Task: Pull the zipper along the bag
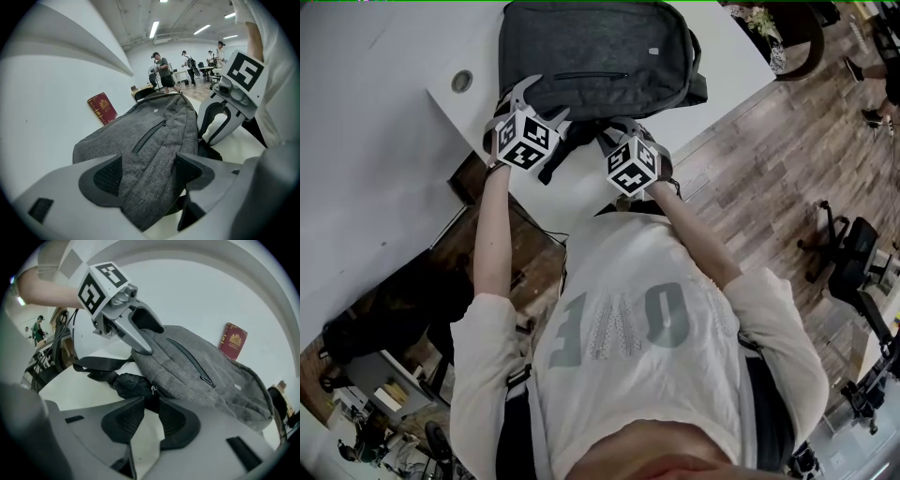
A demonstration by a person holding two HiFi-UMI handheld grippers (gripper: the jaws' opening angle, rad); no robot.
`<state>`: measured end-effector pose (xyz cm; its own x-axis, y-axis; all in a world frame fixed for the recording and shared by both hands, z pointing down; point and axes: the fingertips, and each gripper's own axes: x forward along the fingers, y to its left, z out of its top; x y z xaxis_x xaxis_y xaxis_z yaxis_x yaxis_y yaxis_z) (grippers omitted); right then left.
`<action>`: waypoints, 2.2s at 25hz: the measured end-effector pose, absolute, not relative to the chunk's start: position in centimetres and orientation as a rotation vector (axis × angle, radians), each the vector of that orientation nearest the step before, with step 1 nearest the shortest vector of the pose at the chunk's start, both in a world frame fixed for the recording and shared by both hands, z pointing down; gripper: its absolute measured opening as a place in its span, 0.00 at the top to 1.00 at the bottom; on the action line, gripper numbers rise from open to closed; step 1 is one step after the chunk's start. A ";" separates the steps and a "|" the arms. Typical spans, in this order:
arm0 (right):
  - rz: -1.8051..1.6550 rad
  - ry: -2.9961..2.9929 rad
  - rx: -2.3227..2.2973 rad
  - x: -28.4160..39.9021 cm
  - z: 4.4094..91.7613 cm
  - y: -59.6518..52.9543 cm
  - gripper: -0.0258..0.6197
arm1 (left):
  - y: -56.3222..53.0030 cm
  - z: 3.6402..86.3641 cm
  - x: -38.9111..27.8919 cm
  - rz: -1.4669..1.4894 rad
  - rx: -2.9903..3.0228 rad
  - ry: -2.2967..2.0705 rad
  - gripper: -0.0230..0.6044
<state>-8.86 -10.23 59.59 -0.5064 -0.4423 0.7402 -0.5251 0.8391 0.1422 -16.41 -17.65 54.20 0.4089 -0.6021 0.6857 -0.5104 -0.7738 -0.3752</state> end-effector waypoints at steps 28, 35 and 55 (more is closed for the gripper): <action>0.276 -2.030 0.728 -3.3 60.0 -11.5 0.91 | -17.7 54.6 -16.4 -1.311 -2.543 1.010 0.36; 0.239 -1.969 0.809 1.8 59.3 -12.1 0.91 | -17.6 54.3 -16.3 -1.305 -2.544 1.005 0.36; 0.167 -1.821 0.955 9.5 58.0 -17.3 0.91 | -17.4 54.5 -16.5 -1.263 -2.562 0.990 0.37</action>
